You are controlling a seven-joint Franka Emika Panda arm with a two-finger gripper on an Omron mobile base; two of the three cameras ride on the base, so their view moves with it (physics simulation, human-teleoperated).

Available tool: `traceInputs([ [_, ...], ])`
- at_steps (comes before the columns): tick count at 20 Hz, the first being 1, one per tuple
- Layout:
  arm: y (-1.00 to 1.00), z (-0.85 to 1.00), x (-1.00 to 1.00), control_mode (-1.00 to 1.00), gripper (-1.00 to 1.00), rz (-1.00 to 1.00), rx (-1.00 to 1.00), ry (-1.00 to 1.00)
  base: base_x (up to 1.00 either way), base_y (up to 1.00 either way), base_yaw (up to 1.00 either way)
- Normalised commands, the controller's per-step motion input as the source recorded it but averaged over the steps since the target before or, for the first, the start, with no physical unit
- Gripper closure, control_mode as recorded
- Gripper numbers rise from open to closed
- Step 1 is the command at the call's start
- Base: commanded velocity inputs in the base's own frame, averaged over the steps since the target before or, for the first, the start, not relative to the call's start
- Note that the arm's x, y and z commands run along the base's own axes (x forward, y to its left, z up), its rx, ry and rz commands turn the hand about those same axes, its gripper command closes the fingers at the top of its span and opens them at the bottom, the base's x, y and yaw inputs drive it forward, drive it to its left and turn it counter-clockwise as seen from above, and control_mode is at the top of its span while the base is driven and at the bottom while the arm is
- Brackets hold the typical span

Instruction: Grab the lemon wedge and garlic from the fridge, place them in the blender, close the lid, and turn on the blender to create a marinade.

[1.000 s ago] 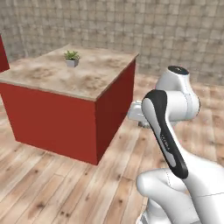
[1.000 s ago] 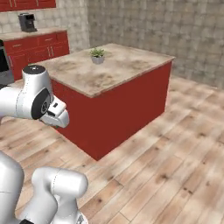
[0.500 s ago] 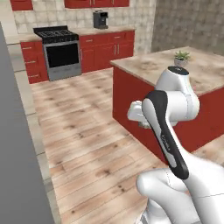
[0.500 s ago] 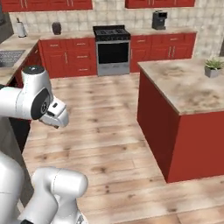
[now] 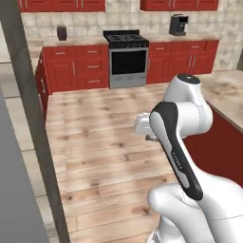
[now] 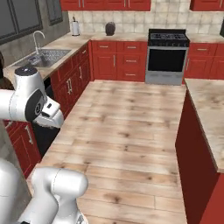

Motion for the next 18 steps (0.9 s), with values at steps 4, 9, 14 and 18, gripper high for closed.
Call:
traceInputs([
  [4,0.00,0.00,0.00,1.00,1.00,0.00,0.00,0.00,0.93,-1.00,0.27],
  [9,0.00,0.00,0.00,1.00,1.00,0.00,0.00,0.00,0.81,-0.46,0.63],
  [14,0.00,0.00,0.00,1.00,1.00,0.00,0.00,0.00,0.37,-0.11,0.95],
  [18,0.00,0.00,0.00,1.00,1.00,0.00,0.00,0.00,0.61,-0.19,0.85],
])
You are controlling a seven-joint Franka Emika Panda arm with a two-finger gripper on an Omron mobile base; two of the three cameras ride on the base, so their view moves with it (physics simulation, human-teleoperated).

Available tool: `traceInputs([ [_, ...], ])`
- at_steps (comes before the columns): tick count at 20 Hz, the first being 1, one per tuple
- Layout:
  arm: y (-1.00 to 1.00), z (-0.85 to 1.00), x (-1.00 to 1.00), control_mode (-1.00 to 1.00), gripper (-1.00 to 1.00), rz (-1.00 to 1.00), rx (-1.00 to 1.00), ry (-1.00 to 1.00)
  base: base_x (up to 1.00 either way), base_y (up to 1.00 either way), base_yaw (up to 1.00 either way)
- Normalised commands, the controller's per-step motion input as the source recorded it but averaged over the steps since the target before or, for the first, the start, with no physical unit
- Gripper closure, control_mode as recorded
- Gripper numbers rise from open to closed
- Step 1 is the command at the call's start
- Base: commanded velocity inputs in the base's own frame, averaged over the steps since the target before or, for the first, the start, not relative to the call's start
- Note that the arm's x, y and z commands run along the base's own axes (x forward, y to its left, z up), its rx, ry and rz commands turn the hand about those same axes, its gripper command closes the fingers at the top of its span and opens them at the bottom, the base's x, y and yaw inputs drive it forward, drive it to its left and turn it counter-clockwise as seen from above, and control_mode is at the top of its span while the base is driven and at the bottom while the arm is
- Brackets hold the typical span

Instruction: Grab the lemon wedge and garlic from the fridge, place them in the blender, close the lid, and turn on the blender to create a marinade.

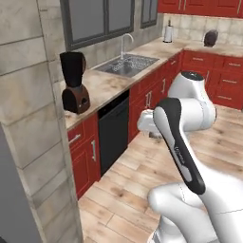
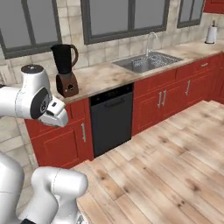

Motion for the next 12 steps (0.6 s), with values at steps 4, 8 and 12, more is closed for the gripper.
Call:
traceInputs([
  [4,0.00,0.00,0.00,1.00,1.00,0.00,0.00,0.00,0.99,-0.66,0.58],
  [8,0.00,0.00,0.00,1.00,1.00,0.00,0.00,0.00,1.00,-0.77,0.45],
  [12,0.00,0.00,0.00,1.00,1.00,0.00,0.00,0.00,1.00,-0.63,0.40],
])
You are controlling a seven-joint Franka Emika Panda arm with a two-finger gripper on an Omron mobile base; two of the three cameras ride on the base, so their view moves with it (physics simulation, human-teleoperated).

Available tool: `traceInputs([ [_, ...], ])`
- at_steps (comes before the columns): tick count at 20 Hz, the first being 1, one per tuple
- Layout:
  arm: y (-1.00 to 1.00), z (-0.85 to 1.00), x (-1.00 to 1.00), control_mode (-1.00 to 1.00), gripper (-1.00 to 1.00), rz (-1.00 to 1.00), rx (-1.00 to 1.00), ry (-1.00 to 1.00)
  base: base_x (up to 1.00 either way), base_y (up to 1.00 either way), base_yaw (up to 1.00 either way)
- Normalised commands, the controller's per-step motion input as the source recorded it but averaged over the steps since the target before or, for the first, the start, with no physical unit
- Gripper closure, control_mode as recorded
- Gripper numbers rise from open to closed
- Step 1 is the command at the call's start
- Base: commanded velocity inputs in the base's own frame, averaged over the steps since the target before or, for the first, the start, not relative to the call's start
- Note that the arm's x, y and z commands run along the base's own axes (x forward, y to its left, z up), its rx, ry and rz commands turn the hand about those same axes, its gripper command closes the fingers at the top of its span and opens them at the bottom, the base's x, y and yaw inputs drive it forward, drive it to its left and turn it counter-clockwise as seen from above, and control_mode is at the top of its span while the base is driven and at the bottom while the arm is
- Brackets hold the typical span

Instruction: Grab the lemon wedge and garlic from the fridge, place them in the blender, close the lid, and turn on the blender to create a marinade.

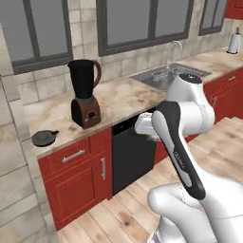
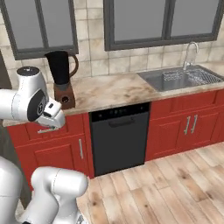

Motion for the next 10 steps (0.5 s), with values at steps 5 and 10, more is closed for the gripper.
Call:
traceInputs([
  [5,0.00,0.00,0.00,1.00,1.00,0.00,0.00,0.00,1.00,-0.47,0.44],
  [10,0.00,0.00,0.00,1.00,1.00,0.00,0.00,0.00,1.00,-0.22,0.60],
])
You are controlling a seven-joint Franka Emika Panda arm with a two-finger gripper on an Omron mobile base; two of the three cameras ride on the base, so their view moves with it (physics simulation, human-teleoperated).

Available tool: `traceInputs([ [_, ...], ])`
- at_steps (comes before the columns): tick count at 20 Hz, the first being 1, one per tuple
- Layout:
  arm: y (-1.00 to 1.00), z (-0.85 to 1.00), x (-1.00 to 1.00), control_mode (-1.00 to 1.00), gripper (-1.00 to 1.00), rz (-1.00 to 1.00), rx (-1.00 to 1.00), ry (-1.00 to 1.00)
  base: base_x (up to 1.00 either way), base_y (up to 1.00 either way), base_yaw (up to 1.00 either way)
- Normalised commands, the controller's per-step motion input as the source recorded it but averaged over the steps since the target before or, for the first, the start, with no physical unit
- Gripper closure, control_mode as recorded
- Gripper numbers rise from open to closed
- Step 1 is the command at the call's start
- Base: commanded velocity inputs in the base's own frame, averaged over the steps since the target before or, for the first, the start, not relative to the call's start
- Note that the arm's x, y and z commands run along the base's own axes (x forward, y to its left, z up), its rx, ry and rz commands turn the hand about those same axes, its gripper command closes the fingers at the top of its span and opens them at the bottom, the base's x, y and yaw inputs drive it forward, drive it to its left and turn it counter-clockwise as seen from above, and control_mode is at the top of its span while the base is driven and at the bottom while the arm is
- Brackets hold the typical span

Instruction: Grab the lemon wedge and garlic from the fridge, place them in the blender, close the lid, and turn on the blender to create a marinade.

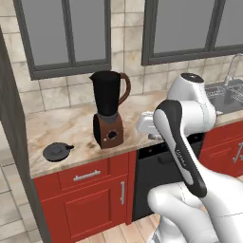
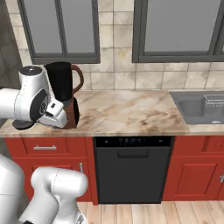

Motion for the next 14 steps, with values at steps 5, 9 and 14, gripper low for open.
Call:
traceInputs([
  [5,0.00,0.00,0.00,1.00,1.00,0.00,0.00,0.00,0.98,-0.24,0.65],
  [9,0.00,0.00,0.00,1.00,1.00,0.00,0.00,0.00,0.72,-0.22,0.62],
  [14,0.00,0.00,0.00,1.00,1.00,0.00,0.00,0.00,0.48,0.00,0.07],
])
